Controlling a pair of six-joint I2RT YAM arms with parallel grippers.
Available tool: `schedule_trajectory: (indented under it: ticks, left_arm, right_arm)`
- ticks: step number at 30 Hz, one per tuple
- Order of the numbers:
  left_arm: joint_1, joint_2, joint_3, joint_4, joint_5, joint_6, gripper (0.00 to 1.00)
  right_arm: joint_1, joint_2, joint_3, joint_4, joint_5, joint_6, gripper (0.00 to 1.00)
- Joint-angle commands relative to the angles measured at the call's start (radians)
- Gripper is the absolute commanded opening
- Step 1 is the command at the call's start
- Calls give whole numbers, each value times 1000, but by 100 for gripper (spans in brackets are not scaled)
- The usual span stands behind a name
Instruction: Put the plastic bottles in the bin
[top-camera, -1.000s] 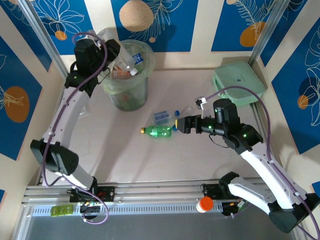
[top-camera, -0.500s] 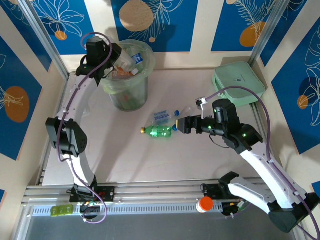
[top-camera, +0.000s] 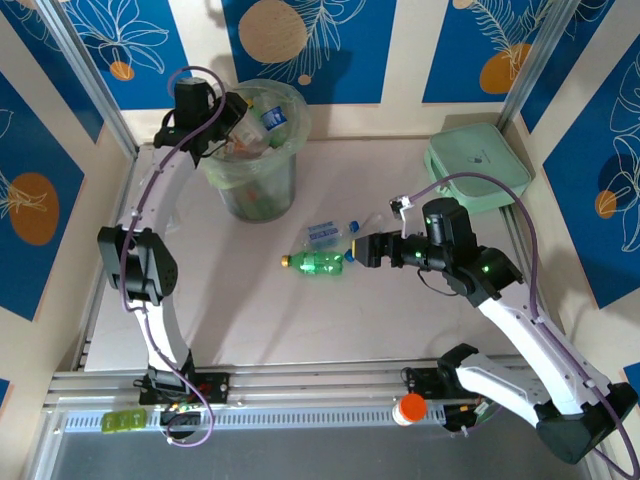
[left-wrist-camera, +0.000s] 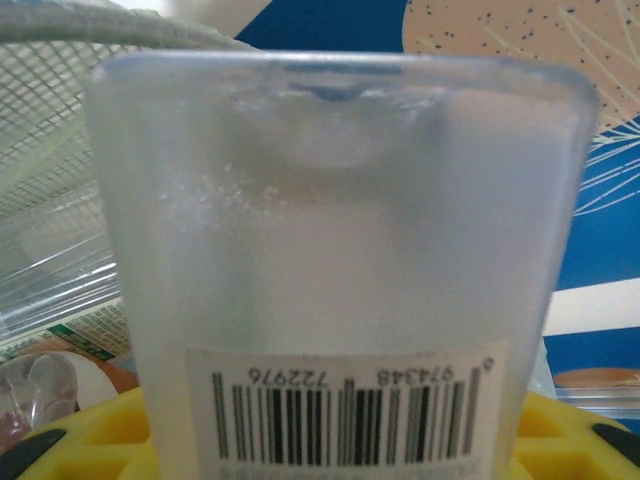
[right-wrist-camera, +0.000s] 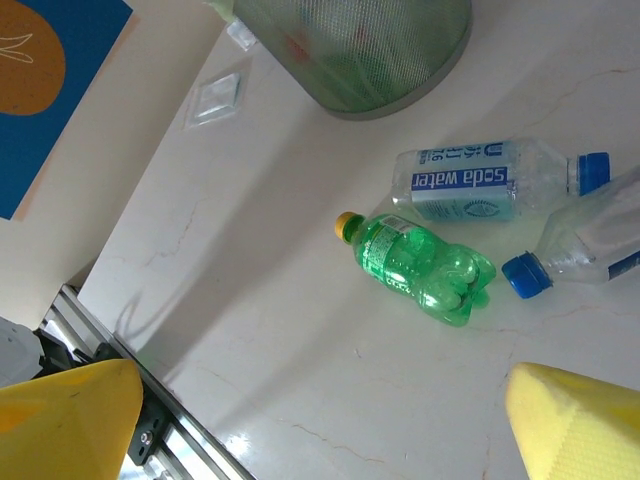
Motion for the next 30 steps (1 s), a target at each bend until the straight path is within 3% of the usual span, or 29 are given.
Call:
schedule_trajectory:
  ticks: [1,5,20,23,25,29,30]
  left_arm:
    - [23,-41,57,-34,0,74,55]
    - [44,-57,61,-32,17,86,61]
    - [91,-14,141,-109,265,77,71]
    - [91,-22,143,-132,248,99,72]
    - [91,-32,160,-169,211,135,85]
    - [91,-44,211,-247,134,215,88]
    - [91,-46,222,-269,107,232,96]
  right_arm:
    - [-6,8,-17,16,-14,-16,94]
    - [-6,14,-17,27,-22,-11,94]
    - [-7,-7,-16,-7,-14,-16,95]
    - [-7,-12,-16,-10,-15,-15,95]
    - [-7,-14,-13,-14,-17,-15,95]
    - [-7,-21,-11,-24,-14,-16,95]
    - [-7,-21,-11,-25,-15,-16,95]
